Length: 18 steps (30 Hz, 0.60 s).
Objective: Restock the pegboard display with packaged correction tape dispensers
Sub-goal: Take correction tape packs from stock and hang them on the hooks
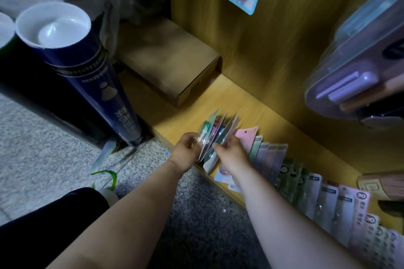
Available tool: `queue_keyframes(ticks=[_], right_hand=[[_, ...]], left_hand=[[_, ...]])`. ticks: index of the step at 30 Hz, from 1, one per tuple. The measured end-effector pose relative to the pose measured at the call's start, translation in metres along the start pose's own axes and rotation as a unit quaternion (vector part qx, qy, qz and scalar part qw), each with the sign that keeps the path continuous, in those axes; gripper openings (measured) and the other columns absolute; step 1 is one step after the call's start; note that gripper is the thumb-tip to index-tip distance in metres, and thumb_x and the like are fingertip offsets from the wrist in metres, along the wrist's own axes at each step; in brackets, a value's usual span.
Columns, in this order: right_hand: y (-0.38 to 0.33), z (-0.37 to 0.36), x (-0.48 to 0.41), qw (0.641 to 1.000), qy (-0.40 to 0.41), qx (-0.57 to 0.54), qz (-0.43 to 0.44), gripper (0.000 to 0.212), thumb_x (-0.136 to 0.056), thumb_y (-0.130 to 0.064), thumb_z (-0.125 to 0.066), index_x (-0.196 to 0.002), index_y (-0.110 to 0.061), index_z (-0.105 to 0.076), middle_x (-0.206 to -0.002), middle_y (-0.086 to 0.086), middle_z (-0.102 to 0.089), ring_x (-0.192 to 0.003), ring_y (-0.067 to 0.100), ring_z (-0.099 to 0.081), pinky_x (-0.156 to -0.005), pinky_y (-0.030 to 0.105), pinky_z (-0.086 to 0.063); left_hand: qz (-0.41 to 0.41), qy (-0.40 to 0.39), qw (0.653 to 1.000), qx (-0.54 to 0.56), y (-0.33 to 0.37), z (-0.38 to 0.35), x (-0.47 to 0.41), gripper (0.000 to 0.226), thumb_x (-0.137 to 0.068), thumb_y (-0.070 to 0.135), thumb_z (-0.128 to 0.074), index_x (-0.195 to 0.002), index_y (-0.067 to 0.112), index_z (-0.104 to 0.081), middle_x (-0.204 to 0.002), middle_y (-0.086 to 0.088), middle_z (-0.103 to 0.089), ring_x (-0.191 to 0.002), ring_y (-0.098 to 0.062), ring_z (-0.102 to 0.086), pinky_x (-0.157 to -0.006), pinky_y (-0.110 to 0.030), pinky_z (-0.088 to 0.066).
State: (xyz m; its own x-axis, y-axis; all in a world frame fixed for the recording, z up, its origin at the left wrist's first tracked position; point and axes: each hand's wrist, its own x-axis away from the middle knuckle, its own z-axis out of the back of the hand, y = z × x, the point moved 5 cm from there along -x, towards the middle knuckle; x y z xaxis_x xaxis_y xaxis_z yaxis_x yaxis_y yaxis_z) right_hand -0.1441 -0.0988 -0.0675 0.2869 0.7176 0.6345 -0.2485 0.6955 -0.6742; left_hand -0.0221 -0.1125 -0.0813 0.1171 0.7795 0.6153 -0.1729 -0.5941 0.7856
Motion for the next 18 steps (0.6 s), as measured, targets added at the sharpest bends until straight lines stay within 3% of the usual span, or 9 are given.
queue_keyframes(ticks=[3,6,8,12,15,16,18], right_hand=[[0.005,-0.005,-0.002,0.999,-0.016,-0.043,-0.03,0.041,-0.084,-0.026,-0.06,-0.121,-0.012,-0.047,-0.122,0.012,-0.059,-0.113,0.032,-0.057,-0.078,0.035,-0.049],[0.005,-0.01,-0.002,0.997,-0.002,-0.076,-0.018,0.038,-0.082,-0.019,-0.062,-0.118,-0.011,-0.05,-0.118,0.014,-0.063,-0.11,0.031,-0.06,-0.094,0.042,-0.049],[0.003,-0.009,-0.002,0.995,0.009,-0.103,-0.008,0.041,-0.083,-0.016,-0.062,-0.121,-0.009,-0.049,-0.12,0.012,-0.063,-0.109,0.029,-0.059,-0.092,0.035,-0.046],[0.008,-0.008,-0.007,0.992,0.015,-0.123,-0.006,0.042,-0.081,-0.017,-0.064,-0.12,-0.009,-0.051,-0.121,0.013,-0.062,-0.108,0.03,-0.059,-0.086,0.034,-0.046],[0.011,-0.012,-0.008,0.984,0.005,-0.179,0.001,0.039,-0.081,-0.012,-0.064,-0.118,-0.01,-0.053,-0.118,0.016,-0.064,-0.087,0.024,-0.063,-0.056,0.021,-0.046],[0.011,-0.013,-0.008,0.98,0.002,-0.2,0.003,0.035,-0.082,-0.01,-0.062,-0.115,-0.012,-0.054,-0.116,0.017,-0.065,-0.084,0.023,-0.062,-0.052,0.019,-0.044],[0.009,-0.012,-0.006,0.971,-0.01,-0.237,0.006,0.023,-0.083,-0.006,-0.06,-0.103,-0.017,-0.057,-0.113,0.016,-0.065,-0.091,0.027,-0.063,-0.06,0.021,-0.046]], left_hand=[[0.011,-0.025,1.0,0.009,-0.004,-0.005,0.0,0.043,-0.094,0.014,-0.043,-0.136,0.015,-0.035,-0.099,0.008,-0.05,-0.073,-0.005,-0.047,-0.061,-0.014,-0.042],[0.013,-0.025,0.999,0.016,-0.006,-0.004,-0.001,0.044,-0.095,0.016,-0.042,-0.138,0.016,-0.034,-0.134,-0.006,-0.046,-0.1,-0.015,-0.048,-0.088,-0.024,-0.04],[0.005,-0.026,0.999,0.031,-0.005,-0.002,-0.001,0.043,-0.094,0.016,-0.043,-0.137,0.017,-0.037,-0.136,-0.008,-0.044,-0.106,-0.02,-0.048,-0.092,-0.027,-0.041],[-0.038,-0.015,0.995,0.086,0.001,-0.001,0.001,0.036,-0.093,0.01,-0.044,-0.129,0.015,-0.046,-0.104,0.004,-0.053,-0.082,-0.008,-0.054,-0.064,-0.009,-0.047],[-0.078,-0.01,0.992,0.097,0.009,0.002,0.001,0.033,-0.092,0.002,-0.045,-0.118,0.022,-0.049,-0.086,0.012,-0.057,-0.064,0.006,-0.057,-0.054,-0.004,-0.045],[-0.088,-0.009,0.991,0.097,0.011,0.003,0.001,0.035,-0.091,0.0,-0.046,-0.119,0.02,-0.05,-0.087,0.011,-0.058,-0.065,0.007,-0.058,-0.053,-0.003,-0.045],[-0.1,0.004,0.991,0.087,0.013,0.007,0.002,0.036,-0.088,0.0,-0.05,-0.122,0.014,-0.054,-0.108,0.0,-0.06,-0.084,-0.003,-0.058,-0.062,-0.005,-0.049]])
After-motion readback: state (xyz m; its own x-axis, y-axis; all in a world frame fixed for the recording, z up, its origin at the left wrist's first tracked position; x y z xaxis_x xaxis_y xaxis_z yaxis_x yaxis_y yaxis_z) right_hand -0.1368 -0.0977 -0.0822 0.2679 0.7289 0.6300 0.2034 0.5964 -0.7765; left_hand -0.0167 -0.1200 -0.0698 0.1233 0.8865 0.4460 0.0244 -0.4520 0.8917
